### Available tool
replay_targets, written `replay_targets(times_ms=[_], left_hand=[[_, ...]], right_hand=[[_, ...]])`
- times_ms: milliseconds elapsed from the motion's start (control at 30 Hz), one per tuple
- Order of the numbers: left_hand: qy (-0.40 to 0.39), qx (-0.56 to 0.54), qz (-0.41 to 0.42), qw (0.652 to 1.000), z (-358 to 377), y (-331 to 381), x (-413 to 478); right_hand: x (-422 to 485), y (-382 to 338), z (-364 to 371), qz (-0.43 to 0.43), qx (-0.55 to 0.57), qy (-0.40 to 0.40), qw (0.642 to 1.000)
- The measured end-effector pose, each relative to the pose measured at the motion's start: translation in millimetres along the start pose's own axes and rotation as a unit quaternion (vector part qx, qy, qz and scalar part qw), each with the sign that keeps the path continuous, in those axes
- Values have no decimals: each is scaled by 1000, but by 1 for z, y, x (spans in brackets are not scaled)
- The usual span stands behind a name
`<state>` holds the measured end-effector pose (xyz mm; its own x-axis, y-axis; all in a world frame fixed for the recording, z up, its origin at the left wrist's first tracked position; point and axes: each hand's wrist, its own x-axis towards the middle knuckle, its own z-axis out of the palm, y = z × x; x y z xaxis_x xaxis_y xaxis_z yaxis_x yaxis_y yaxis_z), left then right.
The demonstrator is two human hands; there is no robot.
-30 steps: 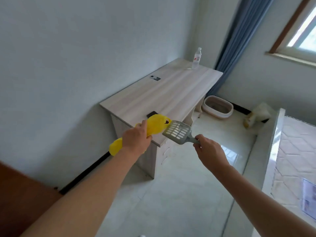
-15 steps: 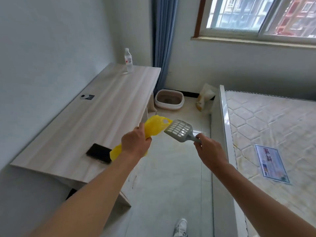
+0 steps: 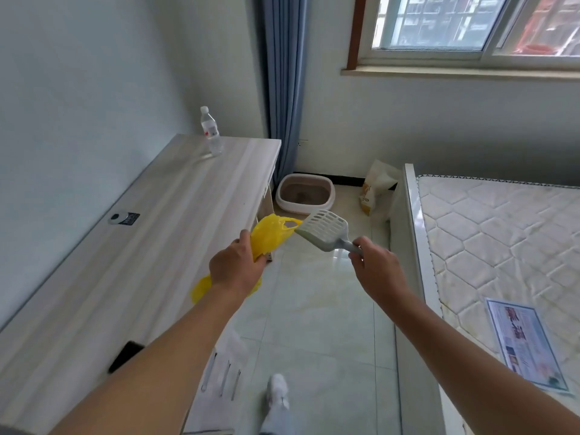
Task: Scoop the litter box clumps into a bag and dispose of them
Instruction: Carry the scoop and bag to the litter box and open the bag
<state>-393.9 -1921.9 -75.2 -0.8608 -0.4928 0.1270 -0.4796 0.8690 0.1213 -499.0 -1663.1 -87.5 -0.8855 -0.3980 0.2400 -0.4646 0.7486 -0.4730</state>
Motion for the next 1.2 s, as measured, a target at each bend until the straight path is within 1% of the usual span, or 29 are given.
replay_targets(times_ms=[200,267,367,500,733,900,1067,1200], left_hand=[[-6,-21,20,1000,42,2,123],[-13,-26,23,999,49,4,168],[-8,-27,48,998,55,11,235],[-6,-36,67,997,55,30,311],[-15,-53,78,995,83,78,411],[-28,-45,57,997,109,114,474],[-49,-44,1,998,130,147,526],[-60,-53,-38,996,144,166,557]], right_hand=[[107,16,34,8,-41,-12,999],[145,21,42,17,-46,-15,999],[198,25,47,35,-52,-8,998],[255,40,47,62,-57,7,996],[354,91,65,92,-61,-8,994],[427,137,86,91,-43,-36,994],[506,181,95,66,-39,-64,995],[555,204,102,61,-31,-78,995]])
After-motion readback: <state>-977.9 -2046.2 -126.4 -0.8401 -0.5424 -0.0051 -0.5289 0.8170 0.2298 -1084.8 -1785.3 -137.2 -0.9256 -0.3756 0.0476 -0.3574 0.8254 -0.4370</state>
